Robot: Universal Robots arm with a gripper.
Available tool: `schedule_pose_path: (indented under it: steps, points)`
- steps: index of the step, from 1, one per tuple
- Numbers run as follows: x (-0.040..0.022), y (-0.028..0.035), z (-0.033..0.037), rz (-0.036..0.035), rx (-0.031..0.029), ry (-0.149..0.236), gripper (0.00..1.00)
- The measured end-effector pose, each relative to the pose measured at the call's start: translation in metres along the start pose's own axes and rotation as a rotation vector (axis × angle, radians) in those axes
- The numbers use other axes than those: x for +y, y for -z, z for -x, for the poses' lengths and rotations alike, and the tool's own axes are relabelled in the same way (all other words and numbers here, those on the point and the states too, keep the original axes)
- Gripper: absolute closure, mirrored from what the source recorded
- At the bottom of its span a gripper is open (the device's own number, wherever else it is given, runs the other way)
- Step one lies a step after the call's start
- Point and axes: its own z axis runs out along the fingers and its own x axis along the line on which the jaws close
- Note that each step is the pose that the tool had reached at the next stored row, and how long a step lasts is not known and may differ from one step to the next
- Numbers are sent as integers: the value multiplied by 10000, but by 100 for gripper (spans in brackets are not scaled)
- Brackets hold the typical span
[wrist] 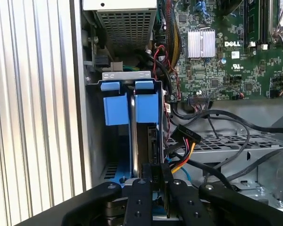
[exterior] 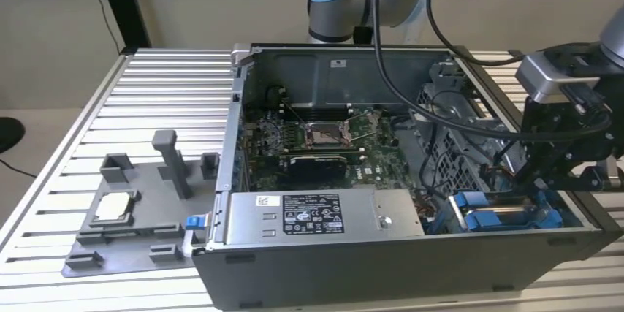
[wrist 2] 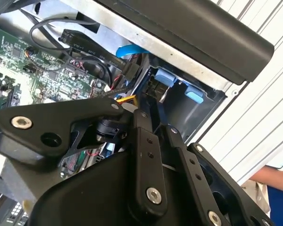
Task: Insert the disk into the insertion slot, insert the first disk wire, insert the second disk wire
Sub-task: 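Insert the first disk wire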
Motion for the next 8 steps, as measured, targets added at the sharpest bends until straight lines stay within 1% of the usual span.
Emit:
schedule_pose_path:
  steps: [8]
  points:
    - [1,-32,5,1,-4,17,100]
